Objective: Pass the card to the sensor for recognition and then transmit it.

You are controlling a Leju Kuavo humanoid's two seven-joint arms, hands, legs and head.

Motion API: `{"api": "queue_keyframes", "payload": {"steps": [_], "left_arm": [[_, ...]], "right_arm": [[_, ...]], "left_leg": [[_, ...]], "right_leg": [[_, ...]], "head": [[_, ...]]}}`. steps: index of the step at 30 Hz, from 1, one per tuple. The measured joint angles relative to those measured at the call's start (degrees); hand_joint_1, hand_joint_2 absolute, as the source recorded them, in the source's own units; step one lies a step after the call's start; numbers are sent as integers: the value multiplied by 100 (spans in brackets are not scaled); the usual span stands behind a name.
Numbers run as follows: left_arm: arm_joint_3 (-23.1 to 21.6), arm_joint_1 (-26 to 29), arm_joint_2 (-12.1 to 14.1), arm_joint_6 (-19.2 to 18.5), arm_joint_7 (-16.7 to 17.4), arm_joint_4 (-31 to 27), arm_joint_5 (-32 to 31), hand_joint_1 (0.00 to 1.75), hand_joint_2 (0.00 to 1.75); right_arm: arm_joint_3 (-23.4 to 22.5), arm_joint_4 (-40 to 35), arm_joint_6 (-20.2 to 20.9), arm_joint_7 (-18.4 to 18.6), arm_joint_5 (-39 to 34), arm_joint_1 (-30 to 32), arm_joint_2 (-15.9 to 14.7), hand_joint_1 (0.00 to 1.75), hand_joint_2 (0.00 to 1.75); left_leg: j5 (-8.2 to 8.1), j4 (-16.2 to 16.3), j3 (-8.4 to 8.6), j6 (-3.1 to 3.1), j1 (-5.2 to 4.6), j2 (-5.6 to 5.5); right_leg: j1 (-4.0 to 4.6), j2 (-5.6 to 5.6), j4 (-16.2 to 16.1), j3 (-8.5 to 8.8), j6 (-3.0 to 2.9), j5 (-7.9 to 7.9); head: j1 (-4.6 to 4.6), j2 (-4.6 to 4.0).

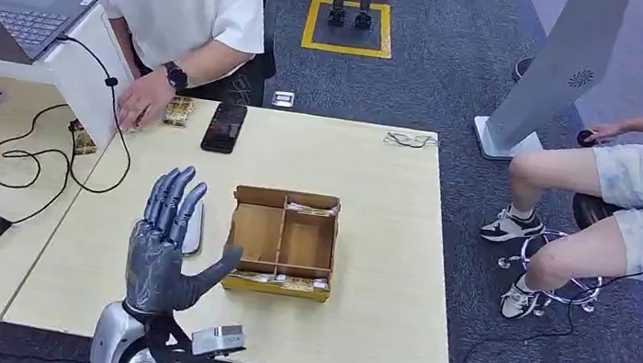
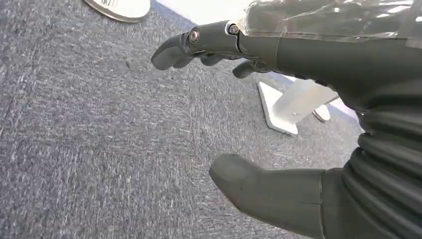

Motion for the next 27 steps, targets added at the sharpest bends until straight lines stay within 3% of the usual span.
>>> {"api": "queue_keyframes", "payload": {"steps": [6, 18, 27], "left_arm": [[-538, -305, 199, -15, 376, 2, -480, 0, 175], [-891, -498, 371, -24, 443, 2, -528, 0, 175], [-1201, -788, 415, -461, 736, 212, -566, 0, 175]], "right_arm": [[44, 24, -70, 24, 0, -11, -15, 0, 175], [90, 96, -103, 24, 0, -21, -70, 0, 175], [256, 363, -205, 144, 0, -55, -192, 0, 175]], "left_leg": [[0, 0, 1, 0, 0, 0], [0, 0, 1, 0, 0, 0], [1, 0, 2, 0, 0, 1]], "right_leg": [[0, 2, 0, 1, 0, 1], [0, 2, 0, 0, 0, 0], [0, 3, 0, 0, 0, 1]], "head": [[0, 0], [0, 0], [0, 0]]}}
